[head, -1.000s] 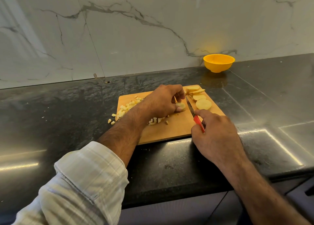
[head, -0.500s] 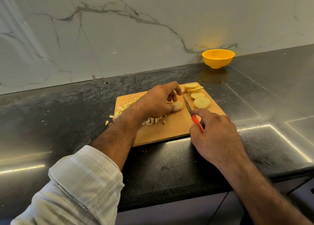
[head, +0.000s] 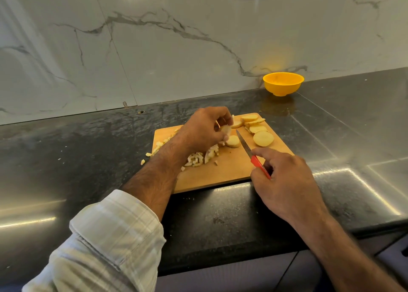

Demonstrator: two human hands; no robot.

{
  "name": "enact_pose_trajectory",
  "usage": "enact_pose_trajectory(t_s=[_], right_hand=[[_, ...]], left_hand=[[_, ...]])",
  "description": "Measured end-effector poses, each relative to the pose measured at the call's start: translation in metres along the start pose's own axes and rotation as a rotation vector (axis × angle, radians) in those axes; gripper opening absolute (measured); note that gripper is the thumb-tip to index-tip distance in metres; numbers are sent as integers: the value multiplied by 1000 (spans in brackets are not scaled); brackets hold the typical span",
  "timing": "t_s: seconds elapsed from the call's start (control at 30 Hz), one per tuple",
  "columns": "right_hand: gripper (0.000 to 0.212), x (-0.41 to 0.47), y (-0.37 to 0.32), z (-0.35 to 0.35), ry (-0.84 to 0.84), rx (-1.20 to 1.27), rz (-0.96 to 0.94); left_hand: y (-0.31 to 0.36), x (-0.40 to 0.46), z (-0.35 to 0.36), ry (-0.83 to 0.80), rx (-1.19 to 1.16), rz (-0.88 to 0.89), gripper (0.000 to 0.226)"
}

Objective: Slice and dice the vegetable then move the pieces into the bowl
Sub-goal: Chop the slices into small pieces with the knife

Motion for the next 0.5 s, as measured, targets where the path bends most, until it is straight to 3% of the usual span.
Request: enact_pose_trajectory(t_s=[0.13,0.2,0.5], right_hand=[[40,-11,0,-9,-100,35,-42],[40,-8,-1,-6,-155,-14,-48],[39,26,-3,-13,-143,-132,78]], left_hand=[[-16,2,-23,320,-68,19,33],[-20,3,-26,378,-81,20,33],[-3,3,0,82,-115,27,26]])
Point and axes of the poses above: each hand's wrist, its own x-axis towards the middle knuckle, its own z-axis out of the palm, y = z × x, the point moved 3 cm from there along x, towards the middle knuckle, and after that the axes turned 1 degree about -x, right-handed, at the moved point
